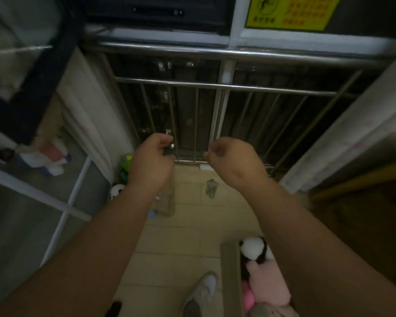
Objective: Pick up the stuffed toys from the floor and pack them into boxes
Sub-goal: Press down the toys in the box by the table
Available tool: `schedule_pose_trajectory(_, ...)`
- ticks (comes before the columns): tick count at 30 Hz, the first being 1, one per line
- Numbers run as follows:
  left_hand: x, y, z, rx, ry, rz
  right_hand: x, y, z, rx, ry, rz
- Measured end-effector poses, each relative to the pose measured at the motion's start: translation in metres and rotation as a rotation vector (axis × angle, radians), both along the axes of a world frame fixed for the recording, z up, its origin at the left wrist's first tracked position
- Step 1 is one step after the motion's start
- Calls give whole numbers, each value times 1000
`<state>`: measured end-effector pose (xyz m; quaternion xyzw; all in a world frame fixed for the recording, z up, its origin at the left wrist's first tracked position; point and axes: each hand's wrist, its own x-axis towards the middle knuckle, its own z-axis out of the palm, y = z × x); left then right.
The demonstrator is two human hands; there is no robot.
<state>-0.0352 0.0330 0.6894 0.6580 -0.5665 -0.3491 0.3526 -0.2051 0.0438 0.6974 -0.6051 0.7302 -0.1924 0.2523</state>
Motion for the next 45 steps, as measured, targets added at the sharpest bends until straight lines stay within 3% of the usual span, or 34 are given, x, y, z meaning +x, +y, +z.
schedule_pose_trajectory(10,11,186,64,-30,38,-135,26,208,70,-70,6,-51)
schedule_pose_trajectory(17,-8,258,108,-113,-38,-234,-4,299,110,-77,67,-70)
schedule_pose_trajectory(35,-223,396,146,-147,-20,-211,-233,431,159,-144,110,-20)
schedule_pose_trajectory(45,-260,432,155,-186,-23,-185,-273,467,161,-166,70,-4)
